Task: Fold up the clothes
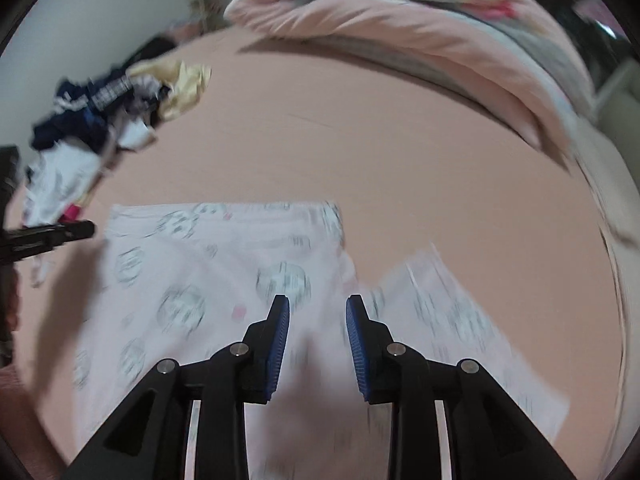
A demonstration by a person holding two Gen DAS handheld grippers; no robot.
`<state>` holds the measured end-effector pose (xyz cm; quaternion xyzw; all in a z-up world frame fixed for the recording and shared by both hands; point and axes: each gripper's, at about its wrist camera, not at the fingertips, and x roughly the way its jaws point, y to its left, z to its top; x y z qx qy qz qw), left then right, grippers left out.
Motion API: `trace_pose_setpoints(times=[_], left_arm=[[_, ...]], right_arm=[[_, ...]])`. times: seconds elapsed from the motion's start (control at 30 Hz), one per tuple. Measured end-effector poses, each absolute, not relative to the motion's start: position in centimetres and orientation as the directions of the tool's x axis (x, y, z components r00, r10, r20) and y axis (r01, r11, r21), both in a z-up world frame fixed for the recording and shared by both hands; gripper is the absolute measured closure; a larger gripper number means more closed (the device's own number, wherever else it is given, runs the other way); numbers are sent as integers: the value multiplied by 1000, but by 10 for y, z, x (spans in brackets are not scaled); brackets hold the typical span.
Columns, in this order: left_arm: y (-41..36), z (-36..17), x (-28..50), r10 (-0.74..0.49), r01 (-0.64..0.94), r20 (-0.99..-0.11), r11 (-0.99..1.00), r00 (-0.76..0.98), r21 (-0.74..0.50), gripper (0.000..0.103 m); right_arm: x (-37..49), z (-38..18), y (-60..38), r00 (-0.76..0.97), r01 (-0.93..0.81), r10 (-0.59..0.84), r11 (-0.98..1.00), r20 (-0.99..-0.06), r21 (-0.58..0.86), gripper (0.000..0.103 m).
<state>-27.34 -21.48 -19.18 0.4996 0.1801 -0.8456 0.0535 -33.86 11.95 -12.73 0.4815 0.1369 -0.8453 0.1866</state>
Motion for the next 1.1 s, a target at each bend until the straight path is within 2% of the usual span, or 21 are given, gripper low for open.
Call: trace_pose_setpoints(times=[0.13,0.23,0.4,0.47,0.5,0.63,0.7,0.73,0.77,0.93,1.0,1.07,1.1], left_arm=[[-218,-208,-285,77,257,-865,-938,-497,-232,93],[-217,-207,-291,84,231,-850,-944,-520,-235,93],[-215,-207,-294,44,195,-852,-966,-522,-170,91],[-214,-206,-293,38,184,-852,-971,-523,-156,91],[-216,-205,-292,39,184,-850,-970,-525,-159,91],[-219,-199,-290,36,186,-848,-970,-529,-157,89],[-214,-196,-290,-39,175,-858,-983,-512,-60,81],[-211,-196,-290,-81,167,-860,-986,-504,-5,65],[-210,-197,-289,-102,163,-860,-986,-501,22,55],[-206,-199,-289,-42,116,-856,-993,-514,-21,55],[-200,-201,-289,-12,72,-857,-997,-516,-29,57],[-195,-204,-289,-9,56,-854,-998,-520,-24,100],[-195,-204,-289,-17,64,-850,-998,-527,-20,100]], right_arm=[[-384,-151,93,-470,473,-121,-871,-875,-133,75],[-394,-163,84,-444,516,-142,-848,-885,-122,74],[-412,-182,68,-398,585,-175,-804,-901,-102,75],[-415,-184,69,-384,597,-197,-798,-902,-80,83],[-415,-183,71,-381,595,-211,-801,-900,-64,93],[-415,-178,80,-372,585,-265,-811,-890,-4,99],[-416,-171,87,-370,567,-304,-822,-878,46,99],[-416,-167,91,-371,558,-320,-827,-872,66,99],[-415,-165,91,-372,556,-320,-828,-871,67,99],[-409,-162,89,-380,567,-310,-822,-872,45,99],[-407,-162,87,-383,575,-303,-817,-873,32,99],[-405,-162,84,-386,583,-295,-812,-874,16,99],[-404,-162,83,-389,587,-293,-810,-873,10,99]])
